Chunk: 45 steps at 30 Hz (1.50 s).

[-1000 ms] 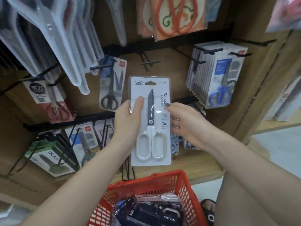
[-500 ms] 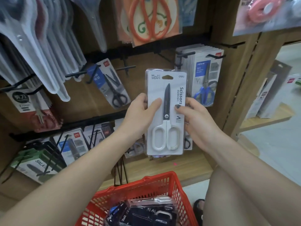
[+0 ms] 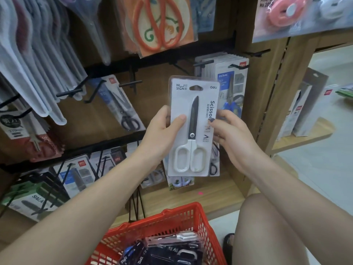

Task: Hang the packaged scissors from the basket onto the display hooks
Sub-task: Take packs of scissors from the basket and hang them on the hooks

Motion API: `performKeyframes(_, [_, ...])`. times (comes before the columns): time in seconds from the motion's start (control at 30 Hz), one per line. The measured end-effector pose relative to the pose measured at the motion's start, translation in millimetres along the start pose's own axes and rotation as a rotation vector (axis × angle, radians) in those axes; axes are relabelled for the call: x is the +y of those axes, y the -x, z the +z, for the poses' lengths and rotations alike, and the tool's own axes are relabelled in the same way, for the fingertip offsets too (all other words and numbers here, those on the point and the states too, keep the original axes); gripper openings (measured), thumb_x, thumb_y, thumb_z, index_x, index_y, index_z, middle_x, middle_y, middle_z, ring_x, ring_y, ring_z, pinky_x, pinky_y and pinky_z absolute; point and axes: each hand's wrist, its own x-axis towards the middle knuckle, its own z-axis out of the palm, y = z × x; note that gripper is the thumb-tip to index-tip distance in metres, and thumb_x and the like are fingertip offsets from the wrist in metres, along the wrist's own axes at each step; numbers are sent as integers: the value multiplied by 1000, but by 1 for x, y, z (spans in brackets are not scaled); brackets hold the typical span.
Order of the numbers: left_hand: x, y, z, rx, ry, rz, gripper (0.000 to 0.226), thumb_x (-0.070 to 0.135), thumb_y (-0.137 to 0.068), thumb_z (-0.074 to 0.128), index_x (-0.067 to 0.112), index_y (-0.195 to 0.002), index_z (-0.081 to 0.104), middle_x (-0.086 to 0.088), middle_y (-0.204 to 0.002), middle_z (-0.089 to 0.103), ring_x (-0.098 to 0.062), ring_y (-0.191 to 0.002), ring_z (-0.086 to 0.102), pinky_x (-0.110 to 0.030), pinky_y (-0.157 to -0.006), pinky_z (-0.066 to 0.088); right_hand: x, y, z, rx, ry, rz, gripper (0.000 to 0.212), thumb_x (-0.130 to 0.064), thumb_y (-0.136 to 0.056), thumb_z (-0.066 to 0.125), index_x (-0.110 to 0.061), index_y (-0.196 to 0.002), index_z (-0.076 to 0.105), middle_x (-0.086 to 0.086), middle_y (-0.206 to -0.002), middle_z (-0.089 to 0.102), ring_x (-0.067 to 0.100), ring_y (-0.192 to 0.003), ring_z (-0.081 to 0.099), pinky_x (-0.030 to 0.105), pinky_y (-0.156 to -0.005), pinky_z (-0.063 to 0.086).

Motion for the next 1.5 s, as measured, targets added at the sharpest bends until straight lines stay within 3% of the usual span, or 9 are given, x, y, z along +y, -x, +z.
performKeyframes(0.17, [-1, 0, 4, -10, 12, 5, 4, 26, -108, 60, 24, -109, 63, 6, -108, 74, -18, -108, 72, -50, -101, 57, -12, -14, -6, 124, 175, -121, 16, -17, -104, 58, -27, -116, 64, -19, -94, 78, 2, -92, 75, 15, -71, 57])
performKeyframes(0.4, [-2, 3, 7, -21, -3, 41, 8, 28, -108, 59, 22, -106, 62, 22, -86, 71, 1, -85, 68, -21, -75, 55, -18, -19, -10, 187, 313, -219, 25, -22, -109, 43, -30, -114, 67, -11, -110, 73, 2, -101, 69, 16, -80, 55])
performKeyframes(0.5, [1, 2, 9, 15, 42, 13, 15, 32, -108, 59, 17, -111, 63, -5, -106, 74, -28, -101, 72, -43, -89, 62, -19, -26, -16, 178, 578, -304, 38, -17, -108, 39, -23, -138, 61, -13, -130, 64, -5, -111, 58, 0, -86, 41])
performKeyframes(0.63, [3, -5, 12, 58, 54, -1, 18, 31, -108, 58, 15, -113, 63, -11, -102, 69, -27, -95, 68, -42, -94, 57, -20, -47, -25, 78, 1344, -579, 53, -9, -102, 47, -10, -155, 46, 9, -164, 39, 29, -154, 29, 40, -125, 25])
performKeyframes(0.9, [2, -12, 18, 123, -29, 54, 17, 31, -109, 56, 16, -113, 62, -5, -101, 67, -12, -87, 61, -35, -84, 55, -37, -78, -27, -145, 2161, -726, 66, -37, -100, 59, -18, -159, 38, 14, -173, 16, 42, -160, -1, 63, -127, -2])
performKeyframes(1.03, [3, -11, 22, 133, -20, 57, 17, 29, -109, 56, 14, -115, 61, -16, -115, 69, -33, -105, 66, -52, -98, 56, -34, -82, -32, -131, 2180, -750, 69, -37, -102, 54, -19, -163, 27, 14, -173, 11, 42, -160, -2, 66, -126, 1])
performKeyframes(1.2, [2, -18, 26, 205, -16, 53, 27, 28, -107, 59, 1, -107, 59, -12, -88, 58, -15, -81, 54, -50, -80, 53, -22, -83, -40, -47, 2161, -813, 77, -27, -94, 68, -13, -161, 33, 18, -170, 23, 44, -159, 10, 68, -124, 9])
performKeyframes(1.33, [-3, -36, 22, 253, -2, 39, 17, 28, -107, 59, 20, -93, 58, 9, -84, 60, 1, -69, 55, -18, -66, 48, -19, -91, -40, -38, 2289, -803, 86, -34, -92, 67, -18, -164, 24, 15, -174, 6, 43, -159, 2, 70, -121, 9])
performKeyframes(1.5, [-19, -64, 18, 249, -47, -60, 25, 29, -107, 59, 23, -84, 51, 11, -75, 49, 11, -49, 48, -8, -51, 38, -25, -94, -34, -13, 2470, -774, 67, -33, -93, 54, -16, -155, 38, 16, -172, 12, 42, -154, 14, 66, -115, 24])
